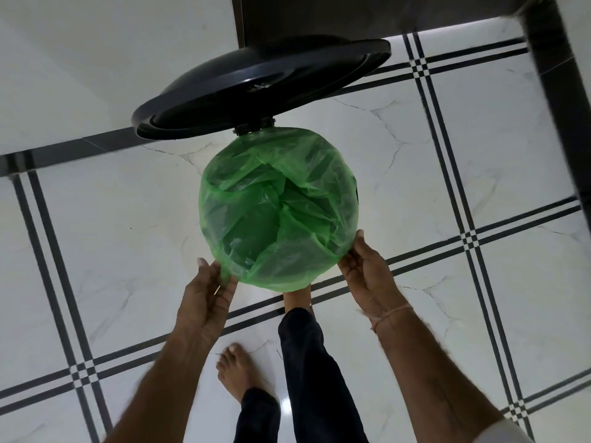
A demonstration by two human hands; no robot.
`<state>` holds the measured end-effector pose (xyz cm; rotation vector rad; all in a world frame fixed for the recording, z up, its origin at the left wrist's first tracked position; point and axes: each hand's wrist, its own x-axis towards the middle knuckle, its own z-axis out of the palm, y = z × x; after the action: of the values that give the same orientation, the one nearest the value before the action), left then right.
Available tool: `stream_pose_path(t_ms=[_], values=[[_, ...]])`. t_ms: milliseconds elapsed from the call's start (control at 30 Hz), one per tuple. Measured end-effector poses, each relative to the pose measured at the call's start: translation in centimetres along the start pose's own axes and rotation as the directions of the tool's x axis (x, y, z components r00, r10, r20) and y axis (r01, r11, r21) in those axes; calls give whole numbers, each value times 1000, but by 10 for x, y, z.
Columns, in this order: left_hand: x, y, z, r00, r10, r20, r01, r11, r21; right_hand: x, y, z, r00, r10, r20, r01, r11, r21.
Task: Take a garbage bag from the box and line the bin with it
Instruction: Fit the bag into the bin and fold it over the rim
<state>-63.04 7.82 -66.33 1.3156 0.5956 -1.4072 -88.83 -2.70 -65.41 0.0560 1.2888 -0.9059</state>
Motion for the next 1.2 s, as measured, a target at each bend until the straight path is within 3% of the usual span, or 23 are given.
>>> stream_pose_path(t_ms=[300, 500, 733, 900, 967, 1000, 1033, 1067, 1100, 1133, 1167, 1200], values=[[8, -2, 14, 994, -66, -82, 67, 998, 12, 13, 3, 2, 991, 120, -64, -116, 992, 53], [13, 4, 24, 988, -98, -120, 69, 972, -226, 26, 1, 0, 991, 115, -71, -112, 993, 44], [2, 10, 19, 998, -55, 10, 56, 987, -149, 17, -16, 8, 995, 86, -55, -89, 994, -66], [-3, 19, 37, 1000, -13, 15, 11, 995, 103, 18, -16, 20, 992, 57, -114, -63, 997, -54], [-5, 17, 49, 999, 29, -19, -27, 992, 125, 12, -18, 26, 980, 18, -197, -61, 975, -214], [-7, 15, 52, 999, 37, -23, -34, 992, 123, 7, -18, 30, 969, -51, -244, -42, 931, -363], [-7, 13, 54, 999, 41, -27, -38, 994, 104, 3, -18, 34, 935, -211, -286, 16, 830, -558], [-7, 12, 55, 998, 46, -34, -43, 995, 88, -3, -17, 38, 844, -474, -253, 139, 647, -749], [-9, 11, 56, 998, 50, -37, -47, 996, 75, -13, -16, 47, 698, -714, -54, 310, 370, -876], [-10, 10, 57, 998, 53, -37, -51, 997, 64, -22, -12, 61, 564, -792, 234, 496, 98, -863], [-10, 10, 58, 998, 56, -37, -54, 997, 50, -25, -3, 76, 501, -714, 489, 650, -63, -758], [-11, 10, 60, 998, 55, -37, -53, 998, 35, -23, 6, 92, 496, -566, 658, 742, -117, -660]])
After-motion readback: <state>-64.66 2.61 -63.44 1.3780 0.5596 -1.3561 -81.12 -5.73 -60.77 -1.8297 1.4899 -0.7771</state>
